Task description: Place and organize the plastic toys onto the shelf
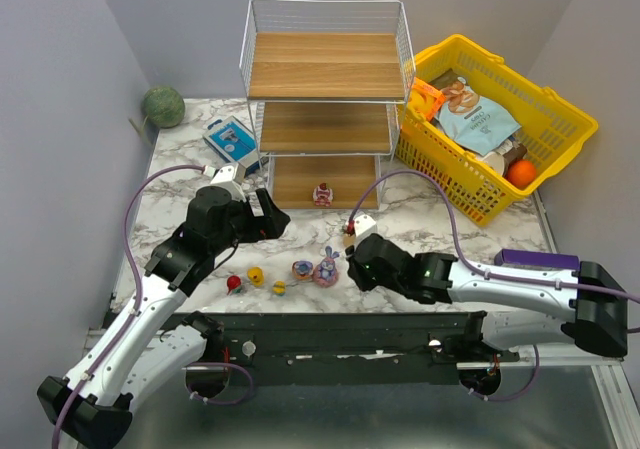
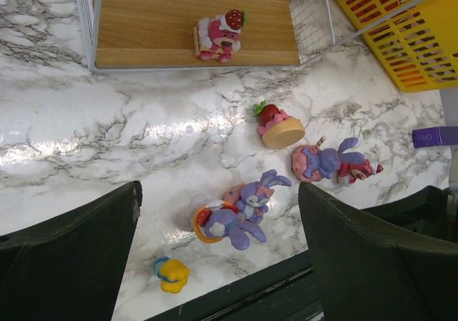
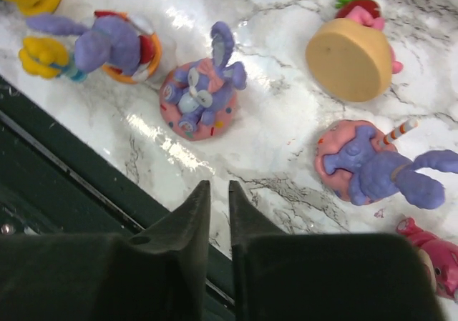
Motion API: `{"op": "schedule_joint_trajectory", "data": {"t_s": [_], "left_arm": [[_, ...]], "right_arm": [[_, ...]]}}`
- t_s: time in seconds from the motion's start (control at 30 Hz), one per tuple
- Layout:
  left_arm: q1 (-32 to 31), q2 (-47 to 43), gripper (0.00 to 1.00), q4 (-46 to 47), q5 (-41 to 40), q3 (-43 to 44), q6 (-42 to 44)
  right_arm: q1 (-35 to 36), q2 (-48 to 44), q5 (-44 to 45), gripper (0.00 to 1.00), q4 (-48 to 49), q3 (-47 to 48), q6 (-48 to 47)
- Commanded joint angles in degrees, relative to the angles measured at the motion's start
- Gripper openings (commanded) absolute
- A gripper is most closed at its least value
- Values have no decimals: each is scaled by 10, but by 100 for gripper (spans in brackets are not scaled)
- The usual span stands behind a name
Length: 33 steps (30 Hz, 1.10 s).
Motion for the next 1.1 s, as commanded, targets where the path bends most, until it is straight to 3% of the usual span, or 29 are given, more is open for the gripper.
{"op": "schedule_joint_trajectory", "data": {"t_s": [0.0, 0.13, 0.17, 0.3, 0.47, 0.77, 1.07], "left_arm": [[4, -8, 99, 8, -3, -7, 6], [4, -5, 99, 5, -3, 1, 6], [4, -3, 99, 5, -3, 2, 5], [4, 2, 99, 3, 2, 4, 3], [4, 2, 99, 2, 6, 4, -2], [4, 4, 99, 0, 15, 4, -5], [4, 4, 99, 1, 17, 0, -4]], "right_arm": [[0, 16, 107, 30, -19, 44, 54], [-7, 48, 144, 49, -61, 91, 90], [-14, 56, 146, 59, -81, 103, 98], [-35, 101, 155, 68, -125, 159, 139], [-69, 171, 147, 75, -173, 193, 168], [-121, 234, 113, 78, -146, 213, 153], [-139, 294, 85, 84, -89, 231, 76]]}}
